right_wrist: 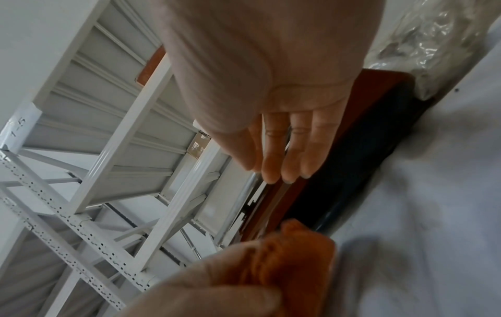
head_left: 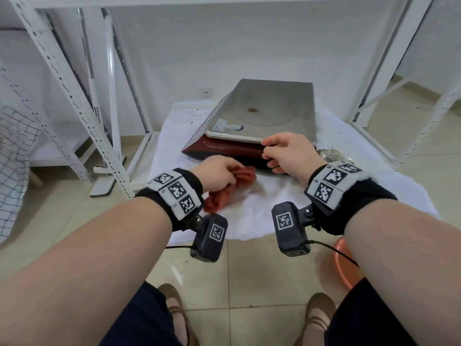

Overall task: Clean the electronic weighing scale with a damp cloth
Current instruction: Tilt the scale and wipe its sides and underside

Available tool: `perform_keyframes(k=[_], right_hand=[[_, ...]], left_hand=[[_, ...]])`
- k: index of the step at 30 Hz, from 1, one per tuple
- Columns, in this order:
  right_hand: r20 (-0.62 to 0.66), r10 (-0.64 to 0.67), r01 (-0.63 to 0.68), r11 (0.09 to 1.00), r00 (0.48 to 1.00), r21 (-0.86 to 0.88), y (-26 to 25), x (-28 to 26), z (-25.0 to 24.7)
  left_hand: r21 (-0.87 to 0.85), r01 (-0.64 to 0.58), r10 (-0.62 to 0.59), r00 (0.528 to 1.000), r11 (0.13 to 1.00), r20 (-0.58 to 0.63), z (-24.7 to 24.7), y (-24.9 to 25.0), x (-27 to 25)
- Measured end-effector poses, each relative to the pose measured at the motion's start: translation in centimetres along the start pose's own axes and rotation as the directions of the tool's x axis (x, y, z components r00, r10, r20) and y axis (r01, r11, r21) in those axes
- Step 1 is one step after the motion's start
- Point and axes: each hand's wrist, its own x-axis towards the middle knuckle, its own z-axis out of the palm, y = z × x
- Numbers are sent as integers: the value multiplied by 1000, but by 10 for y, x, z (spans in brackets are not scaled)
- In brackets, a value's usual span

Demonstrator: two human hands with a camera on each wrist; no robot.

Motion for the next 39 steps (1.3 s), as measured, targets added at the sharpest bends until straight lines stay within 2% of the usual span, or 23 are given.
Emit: perform_keyframes(k=[2, 4, 9, 13, 17, 19, 22, 25, 27, 29, 31, 33, 35, 39], right_hand=[[-9, -2, 2, 1000, 1000, 9, 1, -1, -4], [-16, 1, -1, 1000, 1000, 11, 3, -1, -10], [-20, 31, -31, 999, 999, 18, 7, -2, -24], [-7, 44, -44, 999, 999, 4, 12, -4, -36], [-10, 67, -67, 998, 998, -3, 17, -7, -44], [-24, 76, -76, 997, 997, 2, 19, -9, -46], [-42, 76, -76, 997, 996, 3, 22, -13, -50], [-72, 83, -84, 996, 994, -9, 27, -16, -55], [-99, 95, -98, 995, 991, -16, 31, -17, -60], [-126, 105, -107, 994, 987, -15, 34, -18, -65], [-143, 113, -115, 993, 983, -8, 37, -20, -70], [-167, 119, -121, 993, 979, -2, 39, -21, -76], [-187, 118, -121, 993, 975, -2, 41, -22, -81], [-186, 113, -115, 993, 976, 1, 46, -25, -90]], left_hand=[[13, 50, -47, 990, 999, -132, -10, 2, 4], [142, 137, -111, 977, 980, -181, -14, -2, 6], [299, 334, -282, 938, 894, -203, 3, -9, 16], [340, 359, -312, 932, 869, -185, 16, 13, 19], [380, 284, -262, 959, 880, -110, 29, 28, 23], [390, 170, -156, 985, 905, -68, 38, 34, 21], [395, 31, 1, 997, 918, -82, 51, 45, 20], [274, -108, 118, 993, 956, -22, 58, 53, 18], [114, -167, 156, 983, 979, 96, 59, 58, 14], [57, -208, 196, 966, 977, 167, 55, 64, 9], [64, -234, 222, 963, 970, 152, 48, 72, 7], [47, -256, 253, 966, 966, 58, 44, 79, 8], [118, -309, 314, 949, 944, -18, 47, 86, 12], [300, -312, 323, 946, 902, 14, 70, 94, 25]])
